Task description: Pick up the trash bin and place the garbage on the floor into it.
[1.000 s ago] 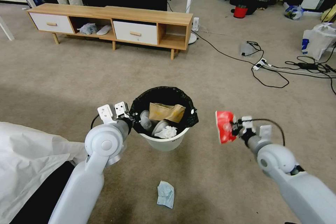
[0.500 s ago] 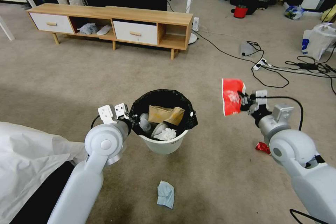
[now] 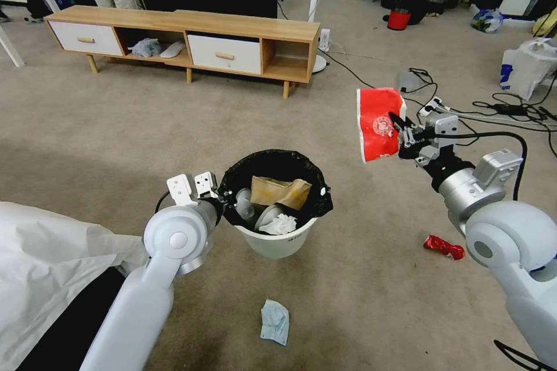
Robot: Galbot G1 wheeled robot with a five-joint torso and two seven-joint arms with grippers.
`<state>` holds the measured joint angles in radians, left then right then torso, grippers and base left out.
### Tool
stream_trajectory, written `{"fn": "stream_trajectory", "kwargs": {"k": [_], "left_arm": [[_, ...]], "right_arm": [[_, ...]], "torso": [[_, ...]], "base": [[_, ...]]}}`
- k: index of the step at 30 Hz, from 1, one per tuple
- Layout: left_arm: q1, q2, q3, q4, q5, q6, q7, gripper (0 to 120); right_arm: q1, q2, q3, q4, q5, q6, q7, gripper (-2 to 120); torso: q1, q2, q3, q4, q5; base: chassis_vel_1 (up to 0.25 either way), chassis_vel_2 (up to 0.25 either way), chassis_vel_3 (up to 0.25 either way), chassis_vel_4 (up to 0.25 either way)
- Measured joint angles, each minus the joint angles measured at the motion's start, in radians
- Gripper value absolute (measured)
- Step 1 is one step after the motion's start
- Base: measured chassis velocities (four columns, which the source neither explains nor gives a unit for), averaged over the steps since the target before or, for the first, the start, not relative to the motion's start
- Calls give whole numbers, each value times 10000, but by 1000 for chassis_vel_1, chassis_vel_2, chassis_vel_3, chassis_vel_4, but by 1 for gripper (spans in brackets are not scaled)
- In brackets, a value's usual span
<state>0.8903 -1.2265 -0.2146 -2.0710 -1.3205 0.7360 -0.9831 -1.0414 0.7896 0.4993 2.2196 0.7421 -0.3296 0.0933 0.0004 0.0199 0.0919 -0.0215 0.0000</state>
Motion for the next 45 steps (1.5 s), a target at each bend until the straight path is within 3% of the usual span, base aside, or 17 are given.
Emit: {"fn": "stream_trajectory", "kwargs": {"k": [9, 11, 18, 26, 35, 45], "left_arm": [[-4, -64, 216, 16, -159, 0, 11, 2], [0, -93, 279, -8, -243, 0, 11, 2], [-35, -147, 394, -19, -334, 0, 32, 2], [-159, -334, 647, 38, -343, -5, 71, 2], [-57, -351, 896, 18, -326, -5, 108, 2], [-73, -391, 1093, 28, -290, -6, 134, 2]], "right_arm": [[74, -364, -325, -164, 301, 879, -1340, 0], [123, -482, -451, -456, 239, 1383, -2185, 0], [190, -713, -679, -698, 386, 1797, -3102, 0], [709, -958, -1636, -1255, 651, 2712, -4549, 0], [1439, -838, -2732, -1700, 621, 3061, -5285, 0], [2017, -756, -3257, -1836, 616, 3092, -5444, 0]], "torso": [[0, 0, 0, 0, 1], [0, 0, 0, 1, 2], [0, 0, 0, 0, 1], [0, 0, 0, -1, 1], [0, 0, 0, 1, 1], [0, 0, 0, 0, 0]], "base": [[0, 0, 0, 0], [0, 0, 0, 0], [0, 0, 0, 0], [0, 0, 0, 0], [0, 0, 0, 0], [0, 0, 0, 0]]}}
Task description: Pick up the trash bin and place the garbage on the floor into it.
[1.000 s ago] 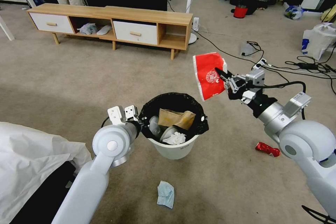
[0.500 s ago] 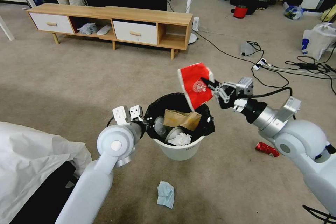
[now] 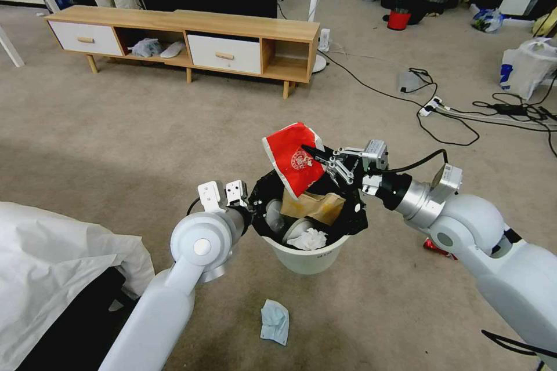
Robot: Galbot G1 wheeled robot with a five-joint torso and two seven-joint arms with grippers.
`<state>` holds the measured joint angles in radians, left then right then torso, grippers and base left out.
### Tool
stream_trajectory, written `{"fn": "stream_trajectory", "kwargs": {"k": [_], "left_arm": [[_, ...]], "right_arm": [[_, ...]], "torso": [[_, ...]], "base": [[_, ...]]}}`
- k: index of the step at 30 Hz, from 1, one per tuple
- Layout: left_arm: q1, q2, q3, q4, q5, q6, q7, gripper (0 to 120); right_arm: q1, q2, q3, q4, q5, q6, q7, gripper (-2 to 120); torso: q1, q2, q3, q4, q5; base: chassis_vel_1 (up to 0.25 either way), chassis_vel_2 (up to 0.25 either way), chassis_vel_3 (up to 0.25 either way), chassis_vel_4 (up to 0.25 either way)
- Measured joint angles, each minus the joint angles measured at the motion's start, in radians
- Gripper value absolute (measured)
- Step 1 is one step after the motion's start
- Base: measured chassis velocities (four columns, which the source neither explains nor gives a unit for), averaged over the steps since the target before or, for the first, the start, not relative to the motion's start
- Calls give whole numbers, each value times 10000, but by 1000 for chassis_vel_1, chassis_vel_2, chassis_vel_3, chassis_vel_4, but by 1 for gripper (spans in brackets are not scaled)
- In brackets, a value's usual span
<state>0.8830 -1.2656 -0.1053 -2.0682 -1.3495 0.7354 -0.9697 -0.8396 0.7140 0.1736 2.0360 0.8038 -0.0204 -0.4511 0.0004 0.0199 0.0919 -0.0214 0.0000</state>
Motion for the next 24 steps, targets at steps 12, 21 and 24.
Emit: {"fn": "stream_trajectory", "kwargs": {"k": [12, 21, 24], "left_arm": [[-78, -18, -21, 87, 66, 0, 41, 2], [-184, -33, -116, 176, 94, 1, 68, 2], [-229, -43, -168, 219, 109, 0, 71, 2]], "right_arm": [[-7, 87, 2, -67, 0, 34, 117, 0], [-35, 158, 11, -171, -65, 142, 360, 7], [-64, 159, 23, -201, -88, 191, 364, 21]], "torso": [[0, 0, 0, -1, 0], [0, 0, 0, 0, 1], [0, 0, 0, 0, 0]], "base": [[0, 0, 0, 0], [0, 0, 0, 0], [0, 0, 0, 0]]}}
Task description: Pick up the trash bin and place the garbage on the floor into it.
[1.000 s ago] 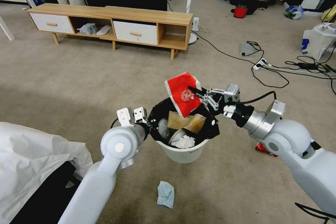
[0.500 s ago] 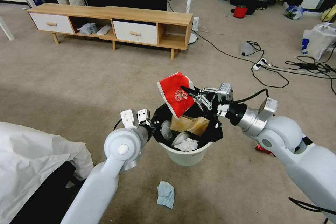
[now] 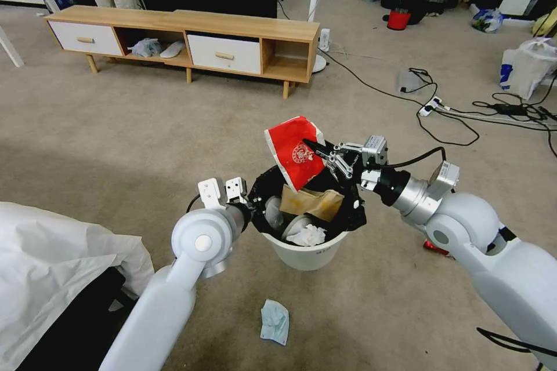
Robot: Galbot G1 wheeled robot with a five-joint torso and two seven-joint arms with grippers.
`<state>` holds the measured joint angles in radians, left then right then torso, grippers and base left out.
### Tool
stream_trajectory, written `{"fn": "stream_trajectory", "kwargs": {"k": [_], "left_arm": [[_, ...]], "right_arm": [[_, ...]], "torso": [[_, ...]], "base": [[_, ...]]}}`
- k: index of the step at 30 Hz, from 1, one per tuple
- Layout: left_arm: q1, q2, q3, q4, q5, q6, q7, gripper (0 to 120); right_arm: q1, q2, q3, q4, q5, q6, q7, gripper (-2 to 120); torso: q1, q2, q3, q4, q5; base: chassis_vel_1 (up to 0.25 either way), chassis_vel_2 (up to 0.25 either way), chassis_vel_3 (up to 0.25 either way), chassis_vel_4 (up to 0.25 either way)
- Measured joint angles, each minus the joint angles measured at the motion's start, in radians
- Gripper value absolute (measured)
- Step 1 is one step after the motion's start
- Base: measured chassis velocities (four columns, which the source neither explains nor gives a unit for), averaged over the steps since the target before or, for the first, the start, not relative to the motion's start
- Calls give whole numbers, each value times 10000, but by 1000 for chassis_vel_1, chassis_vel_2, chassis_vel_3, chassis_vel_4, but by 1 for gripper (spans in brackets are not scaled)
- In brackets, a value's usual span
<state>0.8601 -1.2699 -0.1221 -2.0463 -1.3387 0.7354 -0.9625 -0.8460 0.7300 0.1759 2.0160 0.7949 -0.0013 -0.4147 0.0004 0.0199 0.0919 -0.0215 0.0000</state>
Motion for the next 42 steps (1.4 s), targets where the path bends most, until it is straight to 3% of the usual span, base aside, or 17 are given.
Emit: {"fn": "stream_trajectory", "kwargs": {"k": [4, 6, 14, 17, 23, 31, 42], "left_arm": [[-31, 8, -30, 19, 7, 0, 0, 2], [-63, 3, -31, 30, 7, 0, 7, 2], [-92, -54, -36, 94, 105, 0, 60, 2], [-101, -64, -50, 108, 136, 0, 74, 2], [-102, -63, -69, 107, 140, 0, 76, 2], [-11, -89, -112, 104, 169, 0, 80, 2], [56, 5, -411, 71, 182, 0, 89, 2]], "right_arm": [[-25, -9, 21, -21, -11, 21, 6, 30], [-32, -12, 25, -47, -21, 45, 8, 42], [-61, -43, -5, -84, -28, 72, 25, 66], [-127, -63, -10, -84, -44, 104, 25, 82], [-99, 13, -22, -96, -56, 117, 35, 99], [-88, 59, 181, -104, -43, 143, 37, 100], [-643, -243, 2140, 517, 503, 0, 722, 100]], "torso": [[0, 0, 0, 0, 0], [0, 0, 0, 0, 0], [0, 0, 0, 0, 0], [0, 0, 0, -1, 0], [0, 0, 0, 0, 0], [0, 0, 0, 0, 0], [0, 0, 0, 0, 0]], "base": [[0, 0, 0, 0], [0, 0, 0, 0], [0, 0, 0, 0], [0, 0, 0, 0], [0, 0, 0, 0], [0, 0, 0, 0], [0, 0, 0, 0]]}}
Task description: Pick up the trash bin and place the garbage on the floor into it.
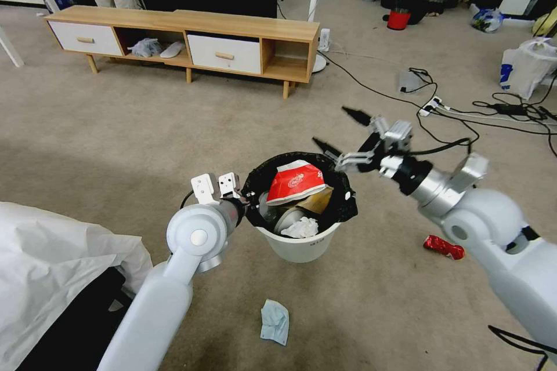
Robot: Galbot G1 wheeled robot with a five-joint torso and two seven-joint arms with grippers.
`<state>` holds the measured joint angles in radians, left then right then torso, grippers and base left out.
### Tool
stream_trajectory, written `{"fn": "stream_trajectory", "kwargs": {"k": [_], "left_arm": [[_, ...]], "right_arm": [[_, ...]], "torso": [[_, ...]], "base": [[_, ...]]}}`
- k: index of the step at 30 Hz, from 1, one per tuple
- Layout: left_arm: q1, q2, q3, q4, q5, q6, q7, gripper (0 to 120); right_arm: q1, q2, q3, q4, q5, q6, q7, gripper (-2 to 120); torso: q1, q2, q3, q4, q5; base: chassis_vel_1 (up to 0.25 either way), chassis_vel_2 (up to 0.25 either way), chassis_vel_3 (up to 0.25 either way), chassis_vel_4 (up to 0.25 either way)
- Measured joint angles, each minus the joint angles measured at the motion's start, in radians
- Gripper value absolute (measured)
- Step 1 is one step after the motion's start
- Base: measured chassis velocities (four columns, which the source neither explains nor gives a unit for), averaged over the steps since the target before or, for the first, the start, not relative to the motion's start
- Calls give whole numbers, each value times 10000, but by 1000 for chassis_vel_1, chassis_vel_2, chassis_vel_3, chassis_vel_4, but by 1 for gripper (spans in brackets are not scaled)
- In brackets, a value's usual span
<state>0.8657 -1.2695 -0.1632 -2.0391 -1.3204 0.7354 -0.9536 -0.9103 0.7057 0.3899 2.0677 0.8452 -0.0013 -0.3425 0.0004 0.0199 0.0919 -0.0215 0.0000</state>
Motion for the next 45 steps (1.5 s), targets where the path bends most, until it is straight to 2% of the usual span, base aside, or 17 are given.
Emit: {"fn": "stream_trajectory", "kwargs": {"k": [7, 17, 19, 25, 27, 28, 30, 31, 33, 45], "left_arm": [[24, 135, -136, -79, -10, 0, 18, 2], [50, 163, -138, -151, -11, 0, 19, 2], [114, 208, -176, -209, -3, 0, 22, 2], [156, 248, -217, -244, 26, 0, 44, 2], [188, 275, -273, -285, 54, 0, 60, 2], [188, 275, -273, -285, 54, 0, 60, 2], [214, 314, -327, -334, 56, 0, 68, 2], [214, 314, -327, -334, 56, 0, 68, 2], [230, 359, -360, -357, 59, 0, 76, 2], [242, 408, -447, -412, 117, 0, 125, 2]], "right_arm": [[-341, -28, 1232, -447, 132, -47, 205, 100], [-624, 104, 1749, -1208, -192, -520, 737, 100], [-790, 125, 1906, -1370, -462, -1063, 1148, 100], [-914, 160, 1967, -1410, -629, -1512, 1508, 100], [-1025, 290, 1981, -1412, -844, -2100, 2105, 100], [-1025, 290, 1981, -1412, -844, -2100, 2105, 100], [-1155, 464, 1980, -1333, -936, -3098, 3274, 100], [-1155, 464, 1980, -1333, -936, -3098, 3274, 100], [-1246, 523, 1907, -1255, -740, -3898, 4026, 100], [-1672, 920, 1033, -1562, -1128, -4773, 4689, 100]], "torso": [[0, 0, 0, 0, 1], [0, 0, 0, 0, 2], [0, 0, 0, 0, 2], [0, 0, 0, 0, 1], [0, 0, 0, 0, 0], [0, 0, 0, 0, 0], [0, 0, 0, 0, 1], [0, 0, 0, 0, 1], [0, 0, 0, -1, 0], [0, 0, 0, 0, 0]], "base": [[0, 0, 0, 0], [0, 0, 0, 0], [0, 0, 0, 0], [0, 0, 0, 0], [0, 0, 0, 0], [0, 0, 0, 0], [0, 0, 0, 0], [0, 0, 0, 0], [0, 0, 0, 0], [0, 0, 0, 0]]}}
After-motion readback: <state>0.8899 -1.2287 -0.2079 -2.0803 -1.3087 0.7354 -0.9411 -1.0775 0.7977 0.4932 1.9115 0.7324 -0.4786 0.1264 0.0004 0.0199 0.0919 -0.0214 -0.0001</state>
